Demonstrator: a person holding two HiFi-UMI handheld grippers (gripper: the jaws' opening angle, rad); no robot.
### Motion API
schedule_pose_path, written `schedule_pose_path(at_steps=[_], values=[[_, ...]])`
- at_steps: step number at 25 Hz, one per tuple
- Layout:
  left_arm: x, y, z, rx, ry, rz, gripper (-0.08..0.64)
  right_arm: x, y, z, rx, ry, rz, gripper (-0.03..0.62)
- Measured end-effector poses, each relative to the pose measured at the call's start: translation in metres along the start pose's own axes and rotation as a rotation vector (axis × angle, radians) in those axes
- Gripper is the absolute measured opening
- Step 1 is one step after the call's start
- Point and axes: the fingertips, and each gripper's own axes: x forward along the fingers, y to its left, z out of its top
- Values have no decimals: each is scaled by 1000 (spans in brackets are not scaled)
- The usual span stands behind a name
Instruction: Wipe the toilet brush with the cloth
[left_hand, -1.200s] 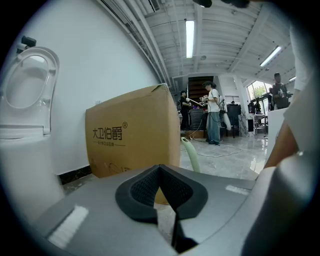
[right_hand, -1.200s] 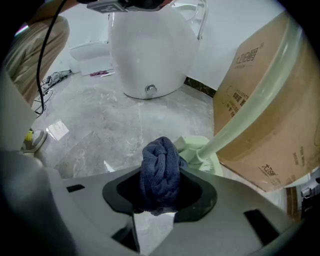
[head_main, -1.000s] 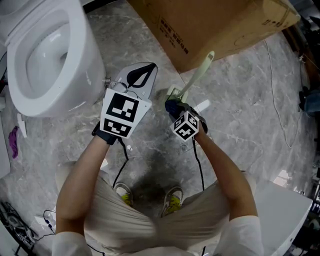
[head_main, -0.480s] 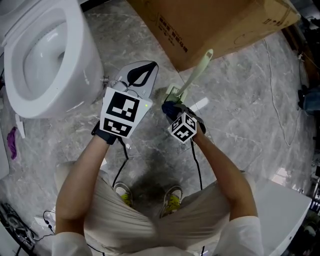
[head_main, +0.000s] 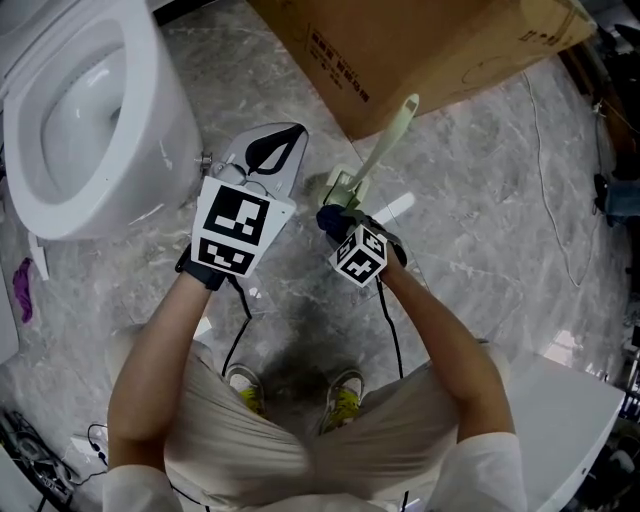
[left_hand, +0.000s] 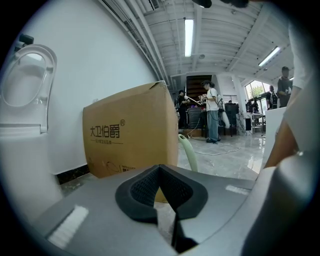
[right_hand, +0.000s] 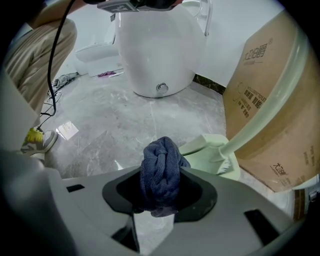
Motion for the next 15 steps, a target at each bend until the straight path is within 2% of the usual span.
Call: schedule_pose_path(at_steps=[15], values=[[2,-3,-4,7,9,-17,0,3,18,-6,-14,30,64,164]])
